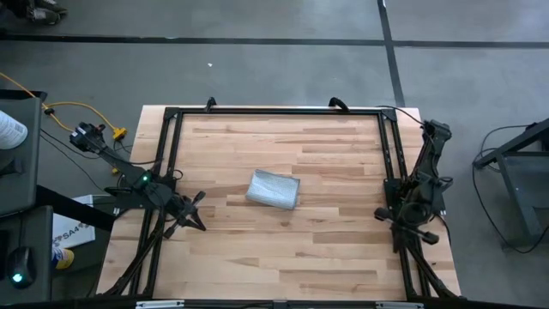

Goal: Fold microfiber towels
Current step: Return to Home Position

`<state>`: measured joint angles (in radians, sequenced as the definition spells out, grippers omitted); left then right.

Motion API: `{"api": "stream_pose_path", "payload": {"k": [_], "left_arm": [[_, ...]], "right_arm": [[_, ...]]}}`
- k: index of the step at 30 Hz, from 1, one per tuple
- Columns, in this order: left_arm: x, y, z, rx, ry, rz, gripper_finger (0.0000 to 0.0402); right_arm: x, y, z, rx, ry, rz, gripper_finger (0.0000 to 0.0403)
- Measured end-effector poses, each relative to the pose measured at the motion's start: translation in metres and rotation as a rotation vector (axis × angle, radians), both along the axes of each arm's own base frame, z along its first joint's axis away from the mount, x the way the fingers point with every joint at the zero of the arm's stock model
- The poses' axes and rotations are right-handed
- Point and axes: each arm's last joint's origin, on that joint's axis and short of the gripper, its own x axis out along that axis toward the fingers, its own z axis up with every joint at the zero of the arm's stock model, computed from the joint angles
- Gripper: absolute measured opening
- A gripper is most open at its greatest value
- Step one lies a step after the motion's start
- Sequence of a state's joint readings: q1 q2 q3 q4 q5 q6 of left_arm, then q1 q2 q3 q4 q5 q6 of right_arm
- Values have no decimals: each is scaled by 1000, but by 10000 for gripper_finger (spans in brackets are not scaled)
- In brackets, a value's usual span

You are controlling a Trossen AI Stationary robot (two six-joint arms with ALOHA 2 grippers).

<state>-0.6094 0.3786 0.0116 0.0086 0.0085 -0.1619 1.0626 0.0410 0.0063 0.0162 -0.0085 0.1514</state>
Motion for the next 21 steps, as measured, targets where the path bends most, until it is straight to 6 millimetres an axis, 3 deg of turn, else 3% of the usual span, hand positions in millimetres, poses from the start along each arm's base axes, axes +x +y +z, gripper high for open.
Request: {"api": "stream_pose_path", "payload": {"k": [21], "left_arm": [[1, -1, -6, 37, 54, 0, 10]], "right_arm": [[2, 4, -7, -41, 93, -5, 2]]}}
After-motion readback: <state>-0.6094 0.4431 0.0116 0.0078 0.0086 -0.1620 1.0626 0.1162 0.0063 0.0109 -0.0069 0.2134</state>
